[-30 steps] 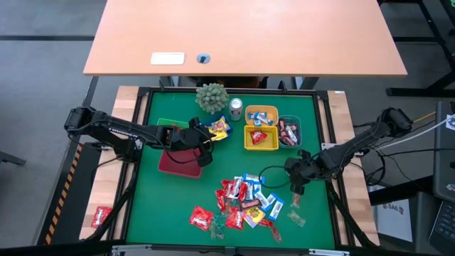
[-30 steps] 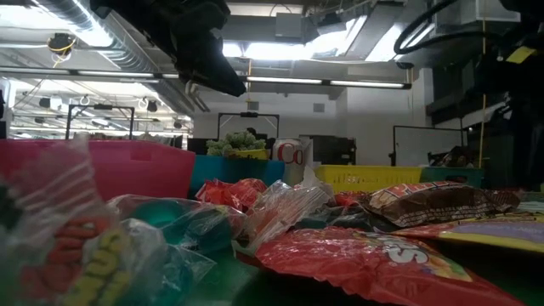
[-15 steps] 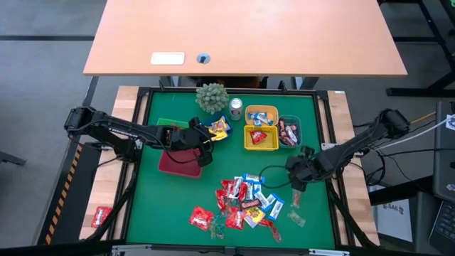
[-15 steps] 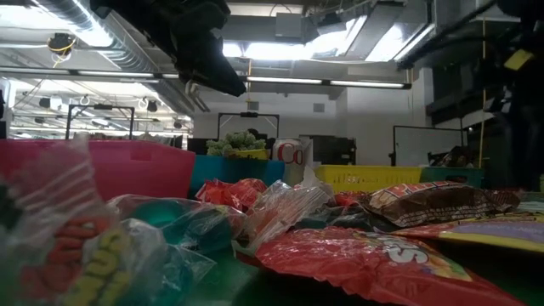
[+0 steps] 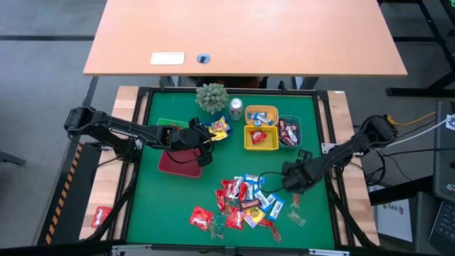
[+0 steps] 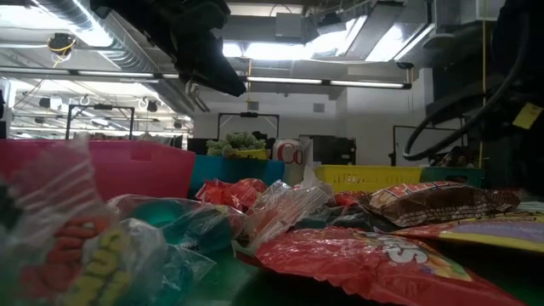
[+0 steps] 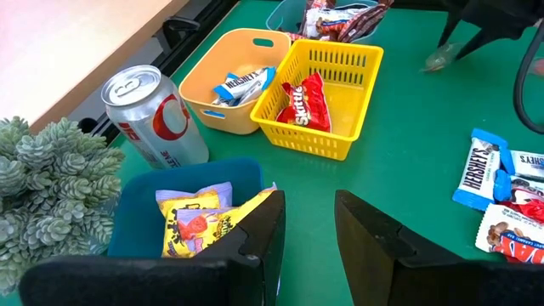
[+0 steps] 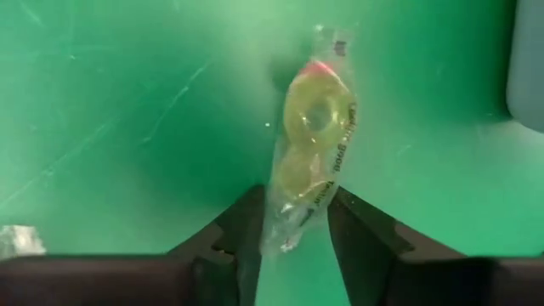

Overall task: Sort candy
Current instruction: Put the transparent green candy pack into the red bin

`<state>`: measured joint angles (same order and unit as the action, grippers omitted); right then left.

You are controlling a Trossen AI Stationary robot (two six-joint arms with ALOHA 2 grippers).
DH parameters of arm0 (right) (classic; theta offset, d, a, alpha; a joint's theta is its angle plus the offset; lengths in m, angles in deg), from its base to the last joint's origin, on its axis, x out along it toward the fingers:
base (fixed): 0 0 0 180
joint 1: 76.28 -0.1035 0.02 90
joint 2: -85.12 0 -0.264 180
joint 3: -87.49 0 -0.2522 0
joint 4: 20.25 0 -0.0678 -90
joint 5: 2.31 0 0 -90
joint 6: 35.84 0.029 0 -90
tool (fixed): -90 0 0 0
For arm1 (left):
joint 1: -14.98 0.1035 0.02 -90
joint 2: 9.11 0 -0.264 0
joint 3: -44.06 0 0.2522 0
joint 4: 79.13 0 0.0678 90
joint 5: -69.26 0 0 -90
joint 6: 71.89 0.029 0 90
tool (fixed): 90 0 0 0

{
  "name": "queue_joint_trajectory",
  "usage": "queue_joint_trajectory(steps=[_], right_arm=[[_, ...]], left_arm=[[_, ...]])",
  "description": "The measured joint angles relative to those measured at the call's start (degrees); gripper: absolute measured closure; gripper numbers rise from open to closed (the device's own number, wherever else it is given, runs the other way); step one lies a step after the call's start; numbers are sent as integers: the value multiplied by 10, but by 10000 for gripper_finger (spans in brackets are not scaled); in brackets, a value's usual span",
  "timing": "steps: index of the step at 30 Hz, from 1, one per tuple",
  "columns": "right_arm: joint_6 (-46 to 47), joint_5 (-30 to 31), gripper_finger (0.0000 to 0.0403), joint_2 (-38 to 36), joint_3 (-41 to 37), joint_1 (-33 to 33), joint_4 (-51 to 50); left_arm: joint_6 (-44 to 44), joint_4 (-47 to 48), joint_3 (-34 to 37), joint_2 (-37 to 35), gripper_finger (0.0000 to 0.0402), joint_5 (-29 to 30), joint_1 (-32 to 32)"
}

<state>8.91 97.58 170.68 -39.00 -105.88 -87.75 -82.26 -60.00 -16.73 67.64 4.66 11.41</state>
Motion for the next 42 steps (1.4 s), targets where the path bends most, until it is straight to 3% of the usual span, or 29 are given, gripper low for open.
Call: queue_joint_trajectory(steps=[8,10,15,29,38,42], right_arm=[[-1,-6,384,4,0,0,13],[-1,-7,395,4,3,0,13],[-15,-6,380,5,36,0,17],[-109,56,399,5,167,2,12],[-196,65,401,5,211,49,21],[-258,64,400,5,212,78,76]], left_arm=[[0,0,0,0,309,0,0],[0,0,0,0,309,0,0],[0,0,0,0,309,0,0],[0,0,0,0,309,0,0],[5,0,0,0,309,0,-10],[5,-1,0,0,309,0,-22]])
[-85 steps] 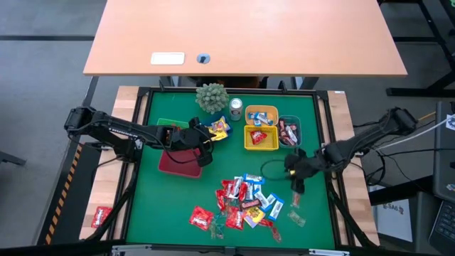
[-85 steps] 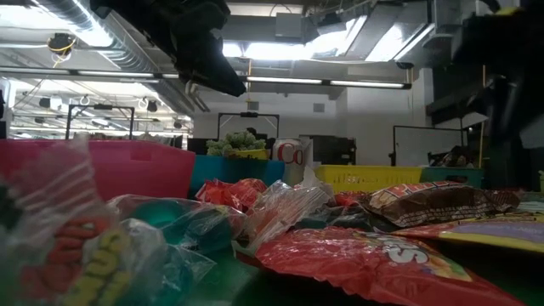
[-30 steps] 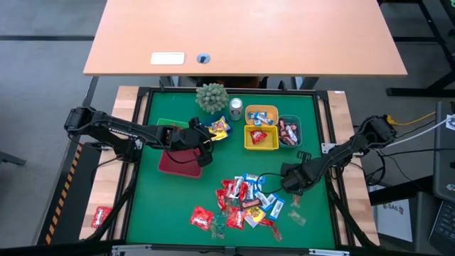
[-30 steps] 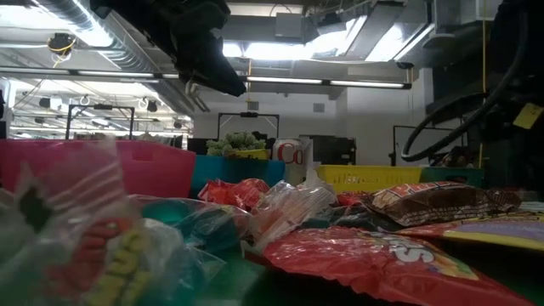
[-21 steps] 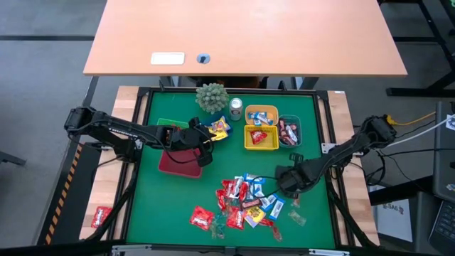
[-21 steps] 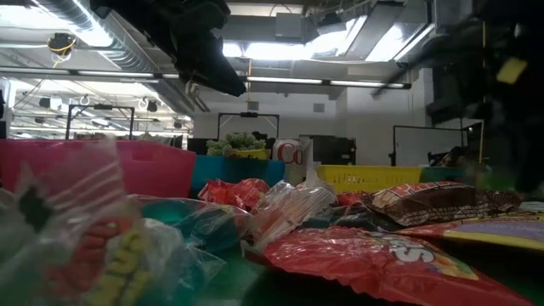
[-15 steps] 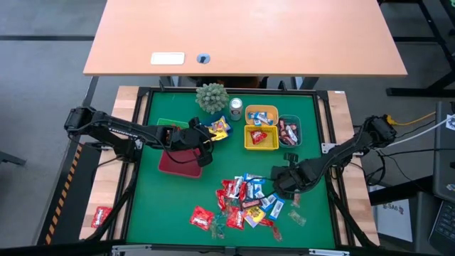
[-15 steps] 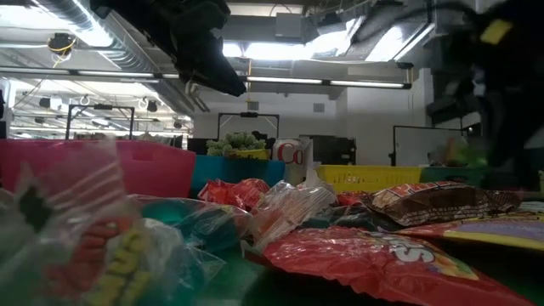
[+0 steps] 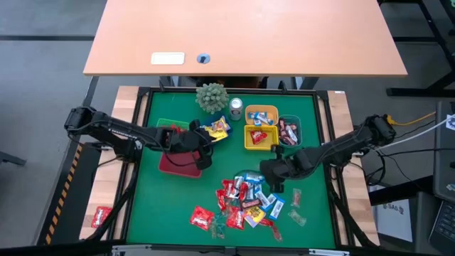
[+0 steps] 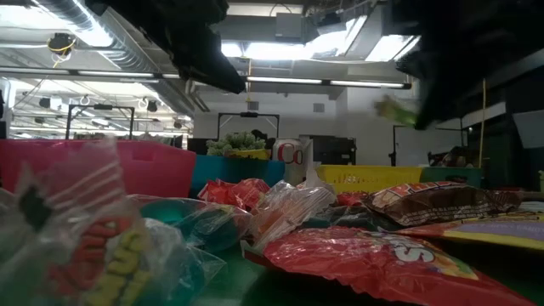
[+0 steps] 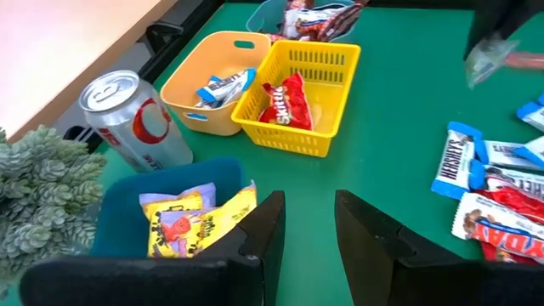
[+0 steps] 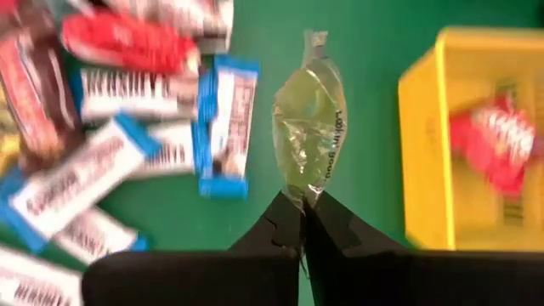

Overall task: Sort candy
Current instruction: Put the transparent green candy pack into the red bin

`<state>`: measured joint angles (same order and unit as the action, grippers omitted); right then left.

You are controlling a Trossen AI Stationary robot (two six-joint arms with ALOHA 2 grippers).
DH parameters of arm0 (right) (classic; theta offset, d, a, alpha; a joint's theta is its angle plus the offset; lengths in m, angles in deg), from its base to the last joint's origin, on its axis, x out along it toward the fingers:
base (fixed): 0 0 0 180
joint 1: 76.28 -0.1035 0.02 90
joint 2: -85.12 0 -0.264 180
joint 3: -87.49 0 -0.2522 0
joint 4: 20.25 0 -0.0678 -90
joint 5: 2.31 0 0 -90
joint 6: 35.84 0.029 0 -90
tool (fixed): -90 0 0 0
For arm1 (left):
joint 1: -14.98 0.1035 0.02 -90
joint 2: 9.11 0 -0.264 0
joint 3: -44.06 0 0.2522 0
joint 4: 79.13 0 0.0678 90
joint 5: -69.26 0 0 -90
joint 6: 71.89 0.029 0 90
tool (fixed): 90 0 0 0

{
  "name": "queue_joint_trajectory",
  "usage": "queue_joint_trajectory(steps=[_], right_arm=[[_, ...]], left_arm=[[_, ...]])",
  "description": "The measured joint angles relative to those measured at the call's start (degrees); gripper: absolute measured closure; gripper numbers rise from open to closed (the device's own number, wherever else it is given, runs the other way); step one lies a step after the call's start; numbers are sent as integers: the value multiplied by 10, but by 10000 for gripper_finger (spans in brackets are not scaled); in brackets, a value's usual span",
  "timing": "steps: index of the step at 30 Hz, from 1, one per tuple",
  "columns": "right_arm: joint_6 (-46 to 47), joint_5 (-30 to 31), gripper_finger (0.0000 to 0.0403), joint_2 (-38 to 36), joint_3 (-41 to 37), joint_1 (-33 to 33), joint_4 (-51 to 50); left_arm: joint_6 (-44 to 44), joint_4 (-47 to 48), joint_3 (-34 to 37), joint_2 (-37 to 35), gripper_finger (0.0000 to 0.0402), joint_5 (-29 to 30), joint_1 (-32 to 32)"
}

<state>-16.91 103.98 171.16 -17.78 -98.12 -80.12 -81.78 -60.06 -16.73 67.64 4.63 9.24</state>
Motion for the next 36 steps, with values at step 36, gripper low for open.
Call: queue_joint_trajectory(steps=[36], right_arm=[[-194,-99,398,0,0,111,405]], left_arm=[[118,-194,0,4,219,-100,-48]])
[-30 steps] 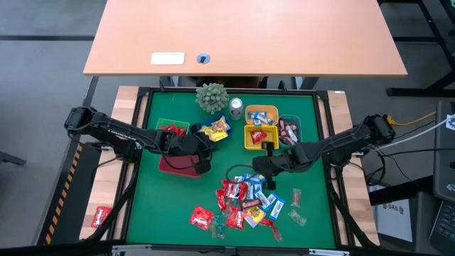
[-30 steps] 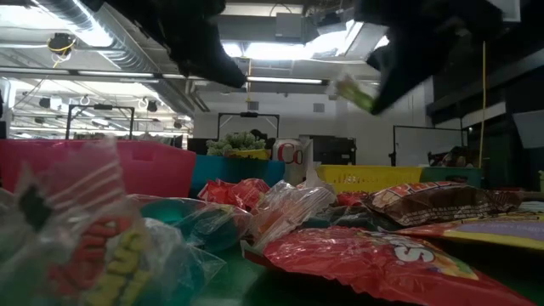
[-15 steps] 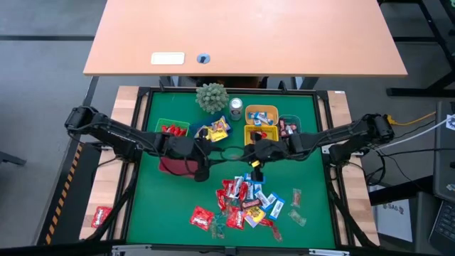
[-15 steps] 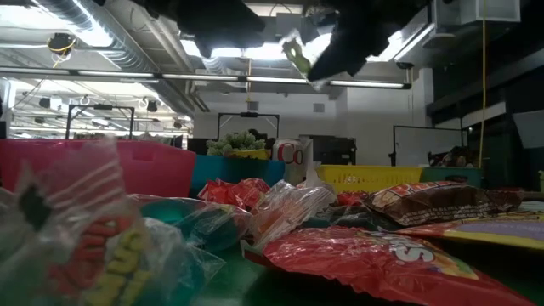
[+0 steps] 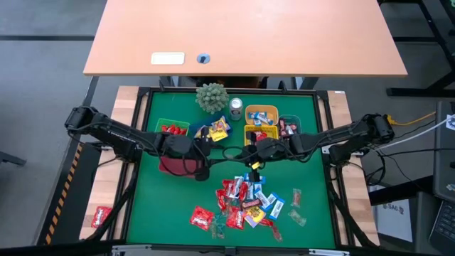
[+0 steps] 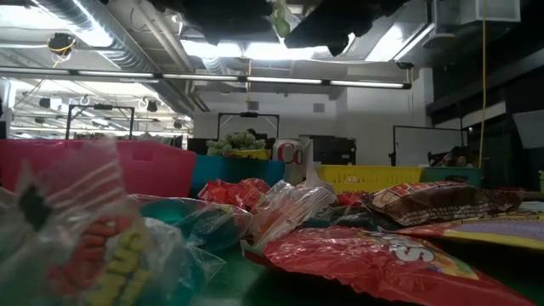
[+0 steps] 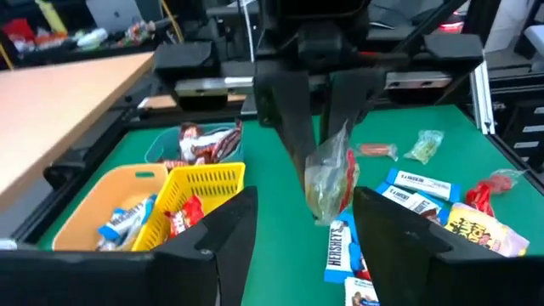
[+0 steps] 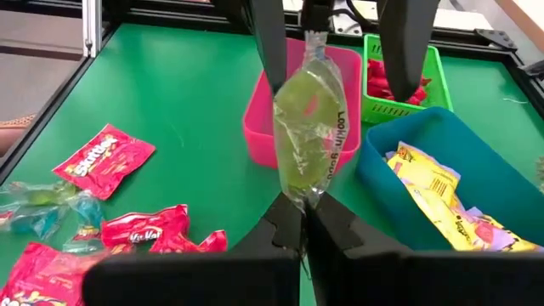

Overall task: Sort candy
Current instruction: Put the transparent green candy pack into the red bin

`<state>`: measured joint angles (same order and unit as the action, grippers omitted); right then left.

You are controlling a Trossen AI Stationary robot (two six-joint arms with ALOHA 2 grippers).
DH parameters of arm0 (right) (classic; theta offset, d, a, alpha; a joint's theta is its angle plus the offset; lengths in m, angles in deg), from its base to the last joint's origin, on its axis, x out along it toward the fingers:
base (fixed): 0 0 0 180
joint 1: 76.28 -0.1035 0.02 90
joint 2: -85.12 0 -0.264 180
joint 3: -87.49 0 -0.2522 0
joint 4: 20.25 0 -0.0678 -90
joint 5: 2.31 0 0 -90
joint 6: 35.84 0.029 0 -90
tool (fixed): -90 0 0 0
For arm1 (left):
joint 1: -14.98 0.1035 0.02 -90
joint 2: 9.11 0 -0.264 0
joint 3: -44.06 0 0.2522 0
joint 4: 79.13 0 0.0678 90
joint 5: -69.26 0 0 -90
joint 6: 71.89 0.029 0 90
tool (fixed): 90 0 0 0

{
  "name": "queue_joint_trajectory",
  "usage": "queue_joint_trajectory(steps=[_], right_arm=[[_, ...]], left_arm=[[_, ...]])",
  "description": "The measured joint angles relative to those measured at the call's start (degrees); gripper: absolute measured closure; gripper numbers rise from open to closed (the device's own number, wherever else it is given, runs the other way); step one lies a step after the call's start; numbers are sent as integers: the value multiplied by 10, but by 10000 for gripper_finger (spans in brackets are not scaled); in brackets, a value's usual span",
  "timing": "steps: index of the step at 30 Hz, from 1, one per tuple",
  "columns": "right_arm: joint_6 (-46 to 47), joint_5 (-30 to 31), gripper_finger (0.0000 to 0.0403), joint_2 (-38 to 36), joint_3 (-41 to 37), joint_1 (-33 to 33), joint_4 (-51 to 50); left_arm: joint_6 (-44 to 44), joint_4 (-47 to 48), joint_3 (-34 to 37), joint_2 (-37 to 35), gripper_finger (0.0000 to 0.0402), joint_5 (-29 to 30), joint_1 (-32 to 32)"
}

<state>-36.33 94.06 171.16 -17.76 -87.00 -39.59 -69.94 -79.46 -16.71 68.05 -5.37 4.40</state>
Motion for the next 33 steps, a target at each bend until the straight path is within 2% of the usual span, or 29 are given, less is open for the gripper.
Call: queue_joint_trajectory(steps=[5,9,20,26,29,33], right_arm=[[0,0,398,0,0,3,0],[0,0,398,0,0,3,0],[0,0,398,0,0,3,-1],[0,0,397,0,0,3,-1],[0,-19,392,0,0,3,0],[1,-37,348,0,0,3,-1]], left_arm=[[17,-7,0,0,235,-1,0],[18,-7,0,0,262,-19,0],[17,-6,0,0,393,-20,0],[16,-5,0,0,399,-20,0],[14,-5,0,0,400,-20,0],[8,-1,0,0,401,-20,0]])
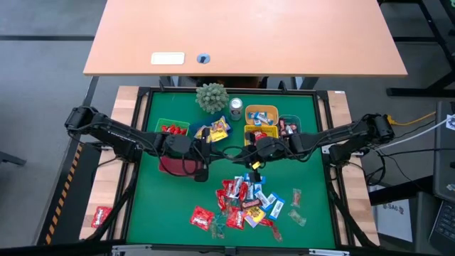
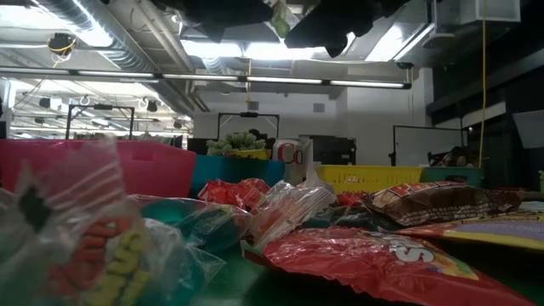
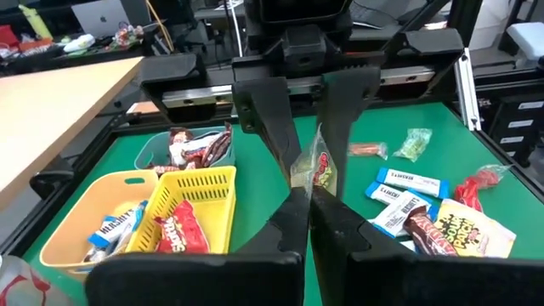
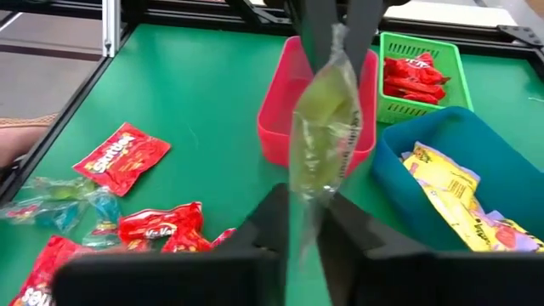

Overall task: Sort candy
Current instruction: Put the transparent green candy pack into the red bin

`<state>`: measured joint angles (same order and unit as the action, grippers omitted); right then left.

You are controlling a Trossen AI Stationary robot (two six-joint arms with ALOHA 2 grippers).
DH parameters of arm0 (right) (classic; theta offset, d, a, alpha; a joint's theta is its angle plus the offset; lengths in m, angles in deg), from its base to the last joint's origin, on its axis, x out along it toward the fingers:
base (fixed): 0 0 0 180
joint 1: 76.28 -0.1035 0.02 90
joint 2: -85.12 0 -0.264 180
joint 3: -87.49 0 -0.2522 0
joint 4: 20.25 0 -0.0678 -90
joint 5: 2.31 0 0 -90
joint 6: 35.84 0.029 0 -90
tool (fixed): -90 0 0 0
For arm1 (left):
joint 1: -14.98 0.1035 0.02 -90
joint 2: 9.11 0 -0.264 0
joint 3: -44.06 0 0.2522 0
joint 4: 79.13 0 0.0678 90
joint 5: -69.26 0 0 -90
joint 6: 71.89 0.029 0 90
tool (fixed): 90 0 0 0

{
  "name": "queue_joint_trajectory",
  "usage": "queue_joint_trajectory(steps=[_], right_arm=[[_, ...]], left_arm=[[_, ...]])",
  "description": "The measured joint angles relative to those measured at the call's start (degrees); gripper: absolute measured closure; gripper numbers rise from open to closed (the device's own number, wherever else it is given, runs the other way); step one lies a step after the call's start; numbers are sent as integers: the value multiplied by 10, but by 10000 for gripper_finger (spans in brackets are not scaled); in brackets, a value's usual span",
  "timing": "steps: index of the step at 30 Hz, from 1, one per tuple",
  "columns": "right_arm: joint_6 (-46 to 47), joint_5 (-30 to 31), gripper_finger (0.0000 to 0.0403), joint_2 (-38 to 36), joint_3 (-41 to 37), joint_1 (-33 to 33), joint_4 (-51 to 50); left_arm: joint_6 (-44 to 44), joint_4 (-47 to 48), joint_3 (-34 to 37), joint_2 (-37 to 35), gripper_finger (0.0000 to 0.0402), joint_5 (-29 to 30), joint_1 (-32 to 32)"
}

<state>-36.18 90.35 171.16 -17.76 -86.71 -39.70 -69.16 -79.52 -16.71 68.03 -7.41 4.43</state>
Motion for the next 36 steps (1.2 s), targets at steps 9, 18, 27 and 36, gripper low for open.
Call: queue_joint_trajectory(steps=[9,18,27,36], right_arm=[[33,-8,221,0,0,0,-11],[77,-38,194,0,0,0,-134],[77,-38,193,0,0,0,-188],[76,-38,193,0,0,0,-185]], left_arm=[[-86,147,0,-56,401,-4,0],[-236,445,0,-158,401,-58,0],[-297,613,0,-179,401,-84,0],[-318,616,0,-179,382,-72,0]])
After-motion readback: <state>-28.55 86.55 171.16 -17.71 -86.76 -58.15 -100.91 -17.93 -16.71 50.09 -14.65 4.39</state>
